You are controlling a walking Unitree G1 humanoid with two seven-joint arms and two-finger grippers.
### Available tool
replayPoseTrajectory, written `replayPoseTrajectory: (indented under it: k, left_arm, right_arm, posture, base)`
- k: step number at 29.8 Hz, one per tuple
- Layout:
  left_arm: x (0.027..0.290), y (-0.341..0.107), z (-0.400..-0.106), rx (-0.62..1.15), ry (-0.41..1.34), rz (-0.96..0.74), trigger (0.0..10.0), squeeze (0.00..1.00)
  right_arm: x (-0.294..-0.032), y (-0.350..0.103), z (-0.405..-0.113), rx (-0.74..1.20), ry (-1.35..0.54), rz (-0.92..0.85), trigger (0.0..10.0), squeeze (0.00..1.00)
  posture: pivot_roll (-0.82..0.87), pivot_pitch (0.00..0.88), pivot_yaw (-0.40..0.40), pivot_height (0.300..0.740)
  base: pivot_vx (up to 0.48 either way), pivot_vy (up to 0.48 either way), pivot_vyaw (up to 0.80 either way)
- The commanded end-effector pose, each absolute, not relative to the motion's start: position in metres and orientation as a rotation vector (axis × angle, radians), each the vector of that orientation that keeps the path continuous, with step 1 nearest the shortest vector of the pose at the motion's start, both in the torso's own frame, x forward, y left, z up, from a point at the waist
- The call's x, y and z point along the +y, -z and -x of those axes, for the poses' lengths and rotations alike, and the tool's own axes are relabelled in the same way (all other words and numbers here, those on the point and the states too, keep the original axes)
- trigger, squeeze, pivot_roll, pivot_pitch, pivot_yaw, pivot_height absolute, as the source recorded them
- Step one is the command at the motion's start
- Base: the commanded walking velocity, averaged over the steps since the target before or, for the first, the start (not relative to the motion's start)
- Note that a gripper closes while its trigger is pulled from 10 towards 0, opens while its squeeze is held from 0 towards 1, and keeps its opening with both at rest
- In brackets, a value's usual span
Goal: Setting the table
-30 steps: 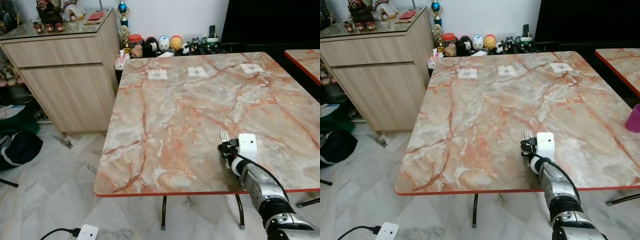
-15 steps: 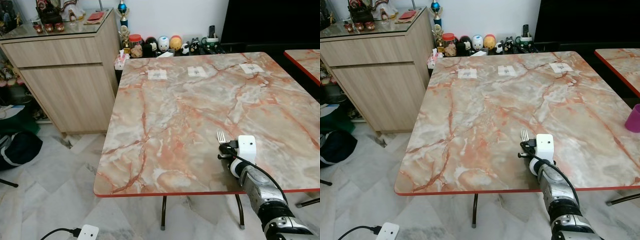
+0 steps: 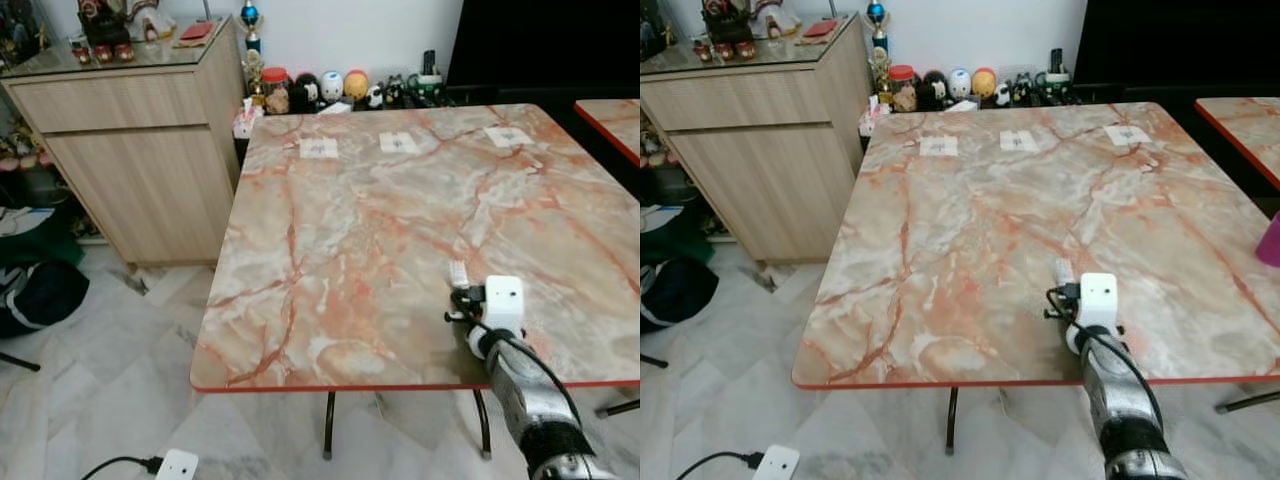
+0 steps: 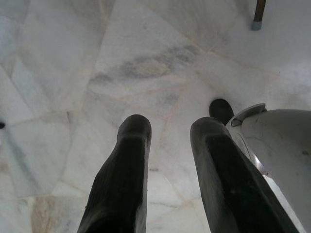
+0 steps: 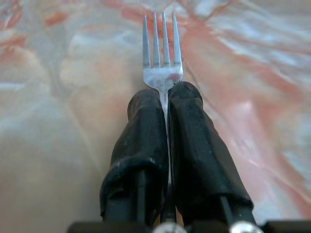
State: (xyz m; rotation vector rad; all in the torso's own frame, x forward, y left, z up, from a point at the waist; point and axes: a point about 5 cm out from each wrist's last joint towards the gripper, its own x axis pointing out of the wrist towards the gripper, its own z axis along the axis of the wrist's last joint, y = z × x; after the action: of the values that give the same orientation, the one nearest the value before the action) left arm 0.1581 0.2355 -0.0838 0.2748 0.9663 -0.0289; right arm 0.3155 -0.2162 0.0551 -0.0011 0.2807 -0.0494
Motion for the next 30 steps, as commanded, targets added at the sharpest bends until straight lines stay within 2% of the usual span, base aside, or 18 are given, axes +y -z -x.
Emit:
replayPoseTrajectory:
  k: [1,12,20,27,30]
  left_arm:
    - [0.236,0.086,-0.154,0.989,0.038,-0.286,10.0,0.00]
    - [0.236,0.086,-0.153,0.996,0.039,-0.291,10.0,0.00]
    - [0.236,0.086,-0.154,1.000,0.047,-0.310,10.0,0.00]
    - [0.236,0.086,-0.155,0.997,0.049,-0.322,10.0,0.00]
    - [0.236,0.086,-0.154,0.998,0.065,-0.335,10.0,0.00]
  right_arm:
    - [-0.211,-0.064,-0.314,0.211,0.039,0.008,10.0,0.00]
    - [-0.224,-0.095,-0.291,-0.018,0.195,0.074,10.0,0.00]
    - [-0.211,-0.127,-0.282,-0.220,0.203,0.102,10.0,0.00]
    - [-0.207,-0.125,-0.284,-0.206,0.214,0.121,10.0,0.00]
    - [-0.206,-0.126,-0.285,-0.212,0.221,0.140,10.0,0.00]
  posture:
    - [0.00,0.000,0.031,0.740]
    - [0.00,0.000,0.030,0.740]
    - [-0.01,0.000,0.035,0.740]
    - [-0.01,0.000,0.033,0.740]
    - [-0.02,0.000,0.034,0.740]
  base:
    - [0.000,0.000,0.00]
    - [0.000,0.000,0.00]
    - [0.000,0.000,0.00]
    - [0.000,0.000,0.00]
    - [0.000,-0.345,0.00]
